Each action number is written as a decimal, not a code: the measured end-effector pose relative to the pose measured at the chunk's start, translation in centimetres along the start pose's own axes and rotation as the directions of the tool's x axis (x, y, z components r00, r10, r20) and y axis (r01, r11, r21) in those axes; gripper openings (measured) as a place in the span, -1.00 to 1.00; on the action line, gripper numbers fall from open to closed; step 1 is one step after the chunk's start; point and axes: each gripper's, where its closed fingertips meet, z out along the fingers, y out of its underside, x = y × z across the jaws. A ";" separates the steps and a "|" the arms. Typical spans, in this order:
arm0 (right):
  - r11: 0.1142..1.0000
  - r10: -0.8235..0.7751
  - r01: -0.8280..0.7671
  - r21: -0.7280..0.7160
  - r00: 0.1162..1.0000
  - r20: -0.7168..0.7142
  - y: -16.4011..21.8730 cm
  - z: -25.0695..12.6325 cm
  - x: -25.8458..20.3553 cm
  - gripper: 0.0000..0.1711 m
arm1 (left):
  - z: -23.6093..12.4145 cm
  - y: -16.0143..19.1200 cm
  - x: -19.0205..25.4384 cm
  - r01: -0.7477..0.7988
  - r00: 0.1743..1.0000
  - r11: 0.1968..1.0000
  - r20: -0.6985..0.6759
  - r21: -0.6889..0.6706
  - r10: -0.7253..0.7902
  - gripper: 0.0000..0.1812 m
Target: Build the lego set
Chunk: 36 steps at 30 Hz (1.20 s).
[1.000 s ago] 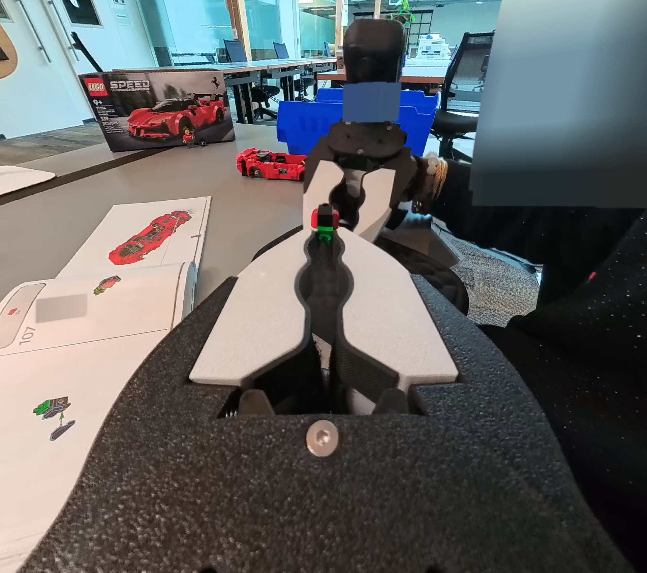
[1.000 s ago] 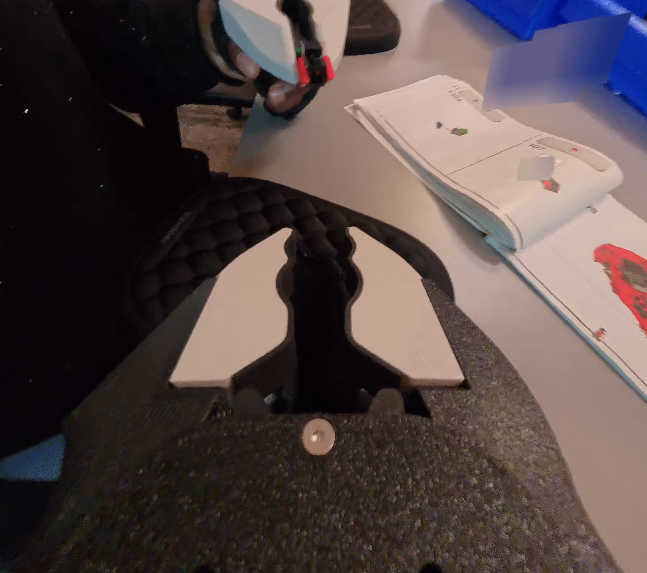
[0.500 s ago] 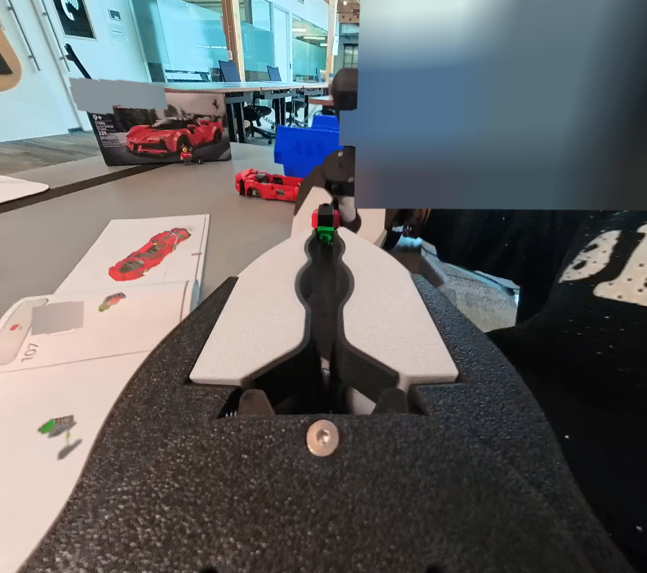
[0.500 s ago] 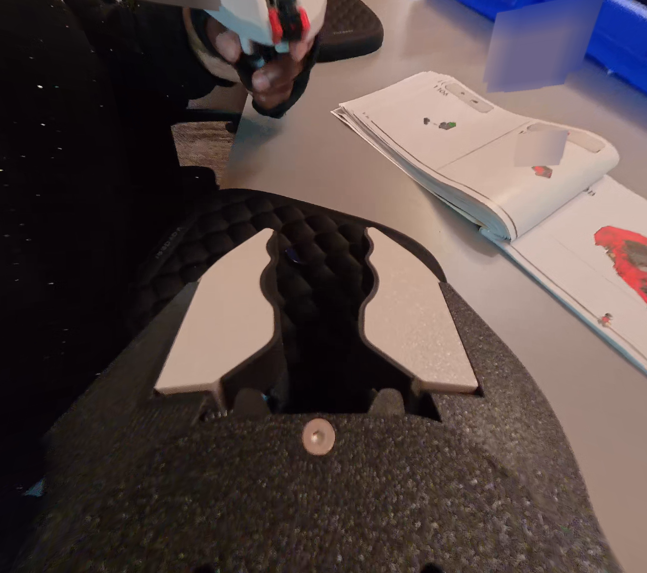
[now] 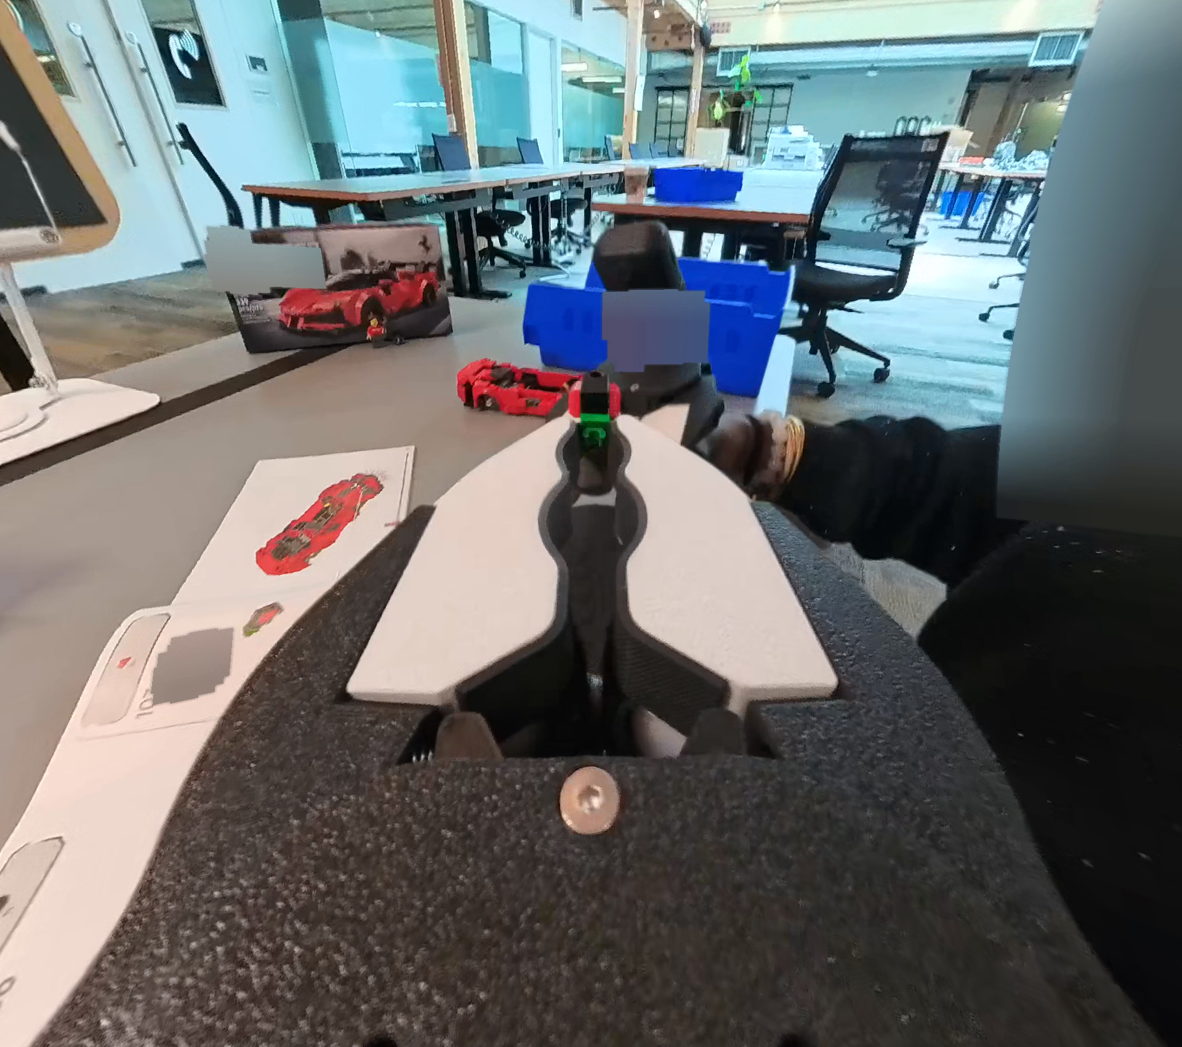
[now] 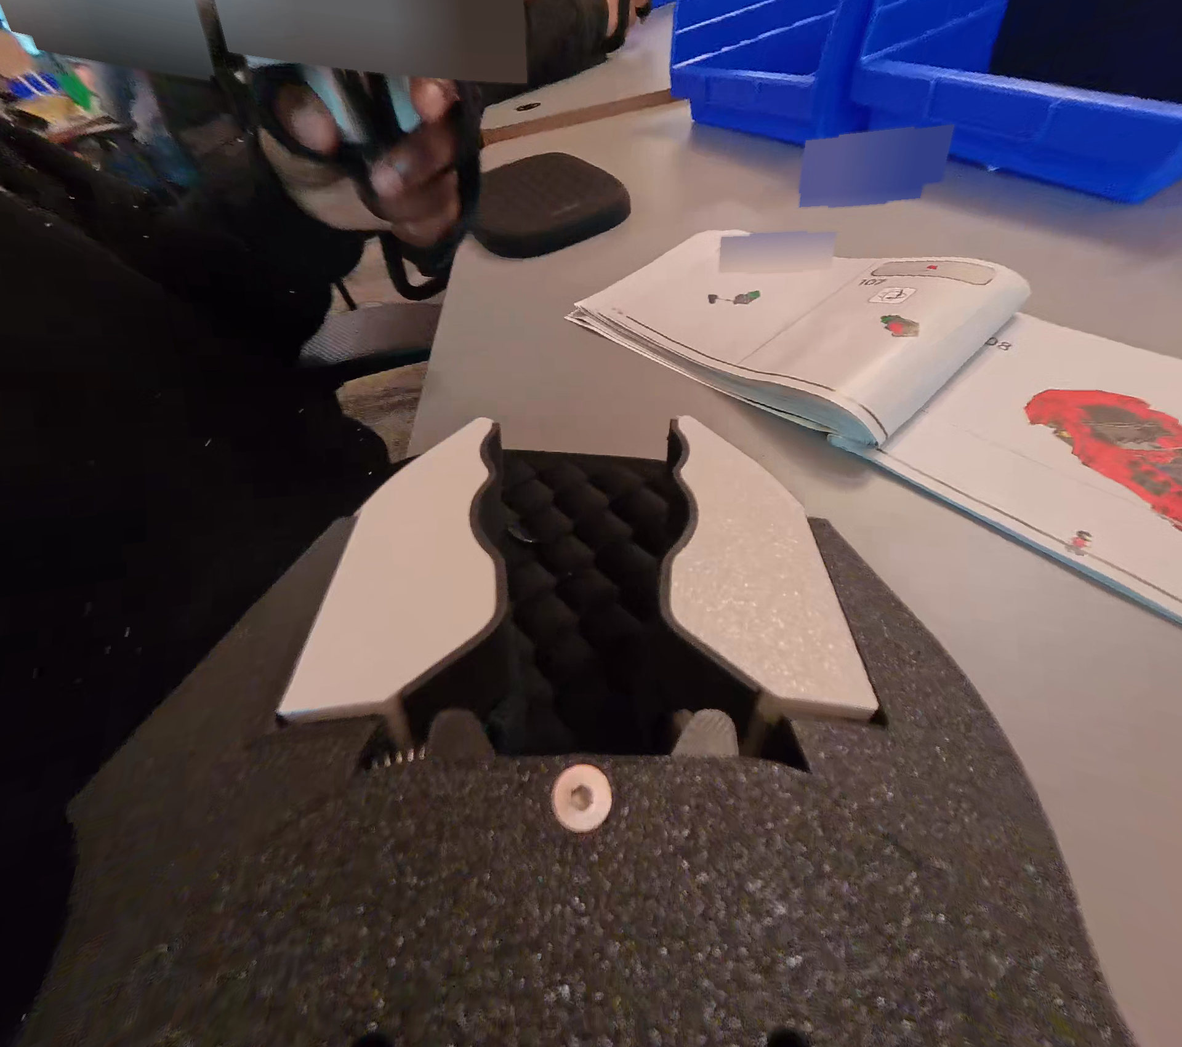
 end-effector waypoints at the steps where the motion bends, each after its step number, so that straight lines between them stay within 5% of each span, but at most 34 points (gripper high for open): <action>1: 1.000 -0.025 0.025 0.013 1.000 -0.019 -0.1 0.0 -0.3 -0.41 | -0.1 -0.4 0.4 0.000 1.000 1.000 0.000 0.015 0.000 -0.92; 7: 0.983 -0.092 0.112 0.148 0.986 -0.136 -1.6 -1.5 -1.0 -0.44 | 1.4 -1.1 -0.4 -0.044 0.999 0.999 -0.012 -0.019 0.043 -0.92; 15: 0.996 -0.065 0.065 0.057 0.998 -0.015 -1.0 0.6 -0.1 -0.43 | 2.6 0.1 -3.1 -0.157 0.988 0.984 -0.008 -0.082 0.157 -0.92; 23: 0.983 -0.092 0.102 0.152 0.993 -0.075 -1.9 -0.8 -0.3 -0.49 | 1.2 2.8 -2.9 -0.156 0.987 0.985 0.035 -0.074 0.159 -0.92; 36: 0.960 -0.192 0.183 -0.209 0.981 -0.021 2.5 -1.3 -0.4 -0.62 | 0.8 6.0 -2.1 -0.091 0.996 0.993 -0.024 -0.076 0.089 -0.92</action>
